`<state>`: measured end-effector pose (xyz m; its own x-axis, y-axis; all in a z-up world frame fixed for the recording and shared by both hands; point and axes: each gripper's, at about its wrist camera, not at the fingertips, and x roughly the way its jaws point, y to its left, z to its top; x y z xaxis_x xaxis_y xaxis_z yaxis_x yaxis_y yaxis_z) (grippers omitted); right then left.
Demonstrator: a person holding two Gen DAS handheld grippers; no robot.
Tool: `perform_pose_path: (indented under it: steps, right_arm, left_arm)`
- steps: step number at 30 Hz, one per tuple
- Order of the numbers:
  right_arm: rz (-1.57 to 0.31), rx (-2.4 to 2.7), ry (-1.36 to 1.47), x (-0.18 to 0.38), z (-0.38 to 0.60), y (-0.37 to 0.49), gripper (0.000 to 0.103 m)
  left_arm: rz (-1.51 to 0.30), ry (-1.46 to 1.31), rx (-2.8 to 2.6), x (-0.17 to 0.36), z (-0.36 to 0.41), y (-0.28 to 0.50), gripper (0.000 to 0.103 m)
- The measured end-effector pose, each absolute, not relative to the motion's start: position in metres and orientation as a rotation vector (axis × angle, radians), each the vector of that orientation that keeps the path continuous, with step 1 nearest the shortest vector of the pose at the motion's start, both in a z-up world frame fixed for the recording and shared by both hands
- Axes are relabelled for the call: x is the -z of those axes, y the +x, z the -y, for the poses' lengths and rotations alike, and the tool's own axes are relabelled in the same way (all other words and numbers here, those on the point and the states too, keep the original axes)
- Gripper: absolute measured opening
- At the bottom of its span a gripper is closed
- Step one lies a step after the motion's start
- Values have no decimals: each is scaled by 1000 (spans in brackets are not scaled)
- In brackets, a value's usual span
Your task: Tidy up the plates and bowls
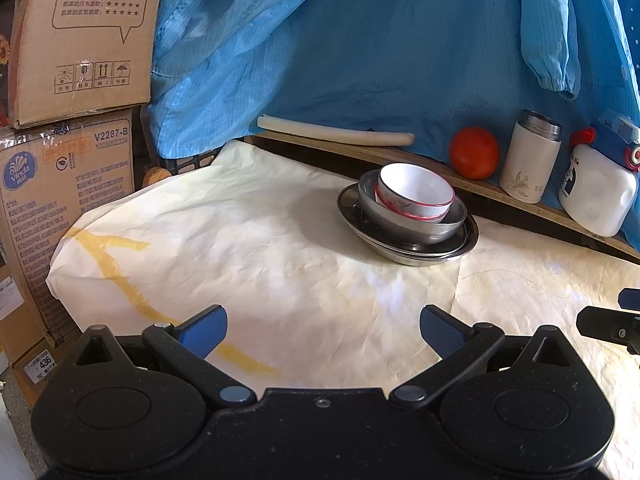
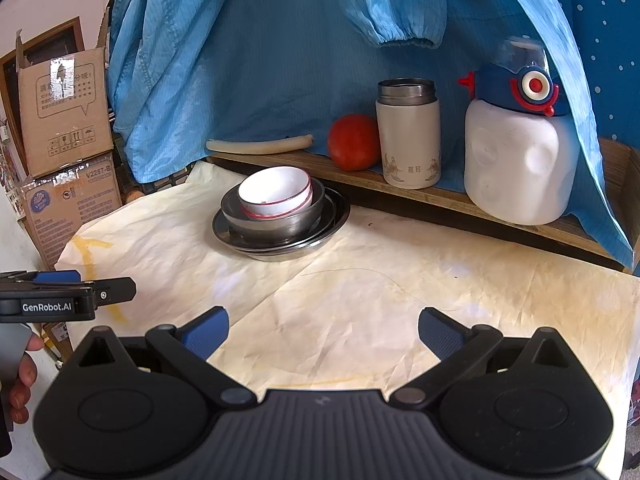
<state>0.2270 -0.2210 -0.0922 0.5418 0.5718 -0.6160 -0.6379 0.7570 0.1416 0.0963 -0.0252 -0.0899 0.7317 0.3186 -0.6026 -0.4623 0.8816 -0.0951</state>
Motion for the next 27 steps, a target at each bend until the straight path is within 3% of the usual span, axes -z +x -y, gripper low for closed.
perform_pose_path:
  steps: [27]
  right_arm:
    - [-699,-716,-102,95,223,232,103]
  left_arm:
    - [-619,-244,-426,90,27,100,102]
